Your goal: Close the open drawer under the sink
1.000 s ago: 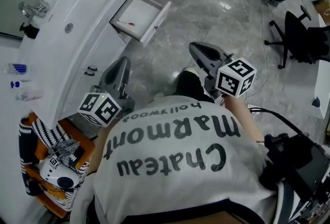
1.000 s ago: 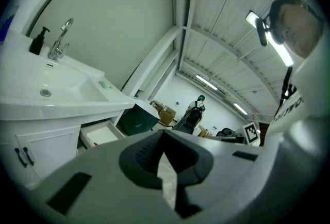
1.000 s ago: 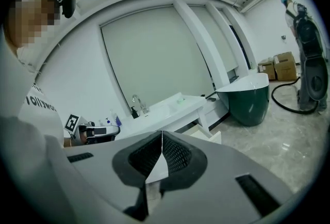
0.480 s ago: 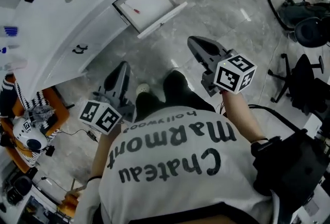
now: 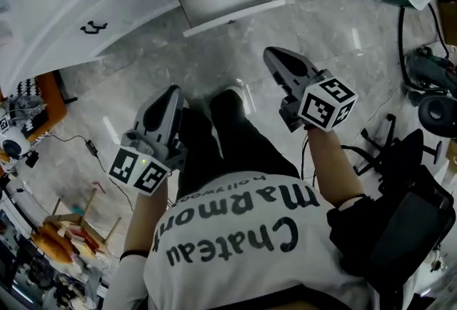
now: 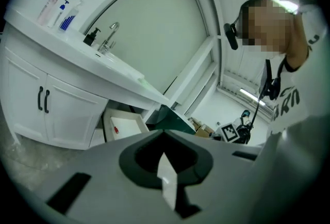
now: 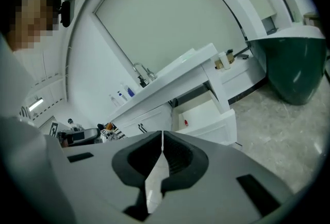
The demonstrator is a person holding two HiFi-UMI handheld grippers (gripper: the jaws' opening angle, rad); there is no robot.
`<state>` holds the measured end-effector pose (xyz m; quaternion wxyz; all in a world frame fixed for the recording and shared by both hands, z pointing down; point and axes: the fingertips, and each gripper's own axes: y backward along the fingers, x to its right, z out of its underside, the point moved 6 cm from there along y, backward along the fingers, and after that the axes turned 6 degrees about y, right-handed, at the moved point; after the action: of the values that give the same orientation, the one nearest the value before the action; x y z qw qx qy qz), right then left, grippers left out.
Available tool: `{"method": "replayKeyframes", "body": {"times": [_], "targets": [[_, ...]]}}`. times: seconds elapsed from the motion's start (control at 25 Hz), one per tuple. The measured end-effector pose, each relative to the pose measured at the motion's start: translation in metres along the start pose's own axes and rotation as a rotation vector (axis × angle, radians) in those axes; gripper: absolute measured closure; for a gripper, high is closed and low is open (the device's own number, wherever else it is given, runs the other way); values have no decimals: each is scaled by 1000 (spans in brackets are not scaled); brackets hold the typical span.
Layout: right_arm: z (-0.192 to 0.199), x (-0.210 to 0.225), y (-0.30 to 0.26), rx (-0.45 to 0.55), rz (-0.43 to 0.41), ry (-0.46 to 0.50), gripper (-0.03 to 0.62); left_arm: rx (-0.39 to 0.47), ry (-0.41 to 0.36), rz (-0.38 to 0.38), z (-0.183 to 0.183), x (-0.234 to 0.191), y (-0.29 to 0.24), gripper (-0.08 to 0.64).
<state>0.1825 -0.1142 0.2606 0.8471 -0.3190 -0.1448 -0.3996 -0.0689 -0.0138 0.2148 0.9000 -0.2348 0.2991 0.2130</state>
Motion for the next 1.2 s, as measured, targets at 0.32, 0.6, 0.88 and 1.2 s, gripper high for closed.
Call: {"method": "replayKeyframes", "body": {"times": [0.32,0.6,0.88,1.2], "targets": [[39,47,-71,23,-22,-21,578,-17,-265,-21,28,-74,-30,552],[78,80,-127,79,-36,108,578,75,-379,59,41,-146,-67,552],[103,112,-143,240,-25,203,578,170,-419,197,54,-191,-105,552],[127,135,-154,397,-48,345,552,324,-461,316,74,-223,-122,552]]}}
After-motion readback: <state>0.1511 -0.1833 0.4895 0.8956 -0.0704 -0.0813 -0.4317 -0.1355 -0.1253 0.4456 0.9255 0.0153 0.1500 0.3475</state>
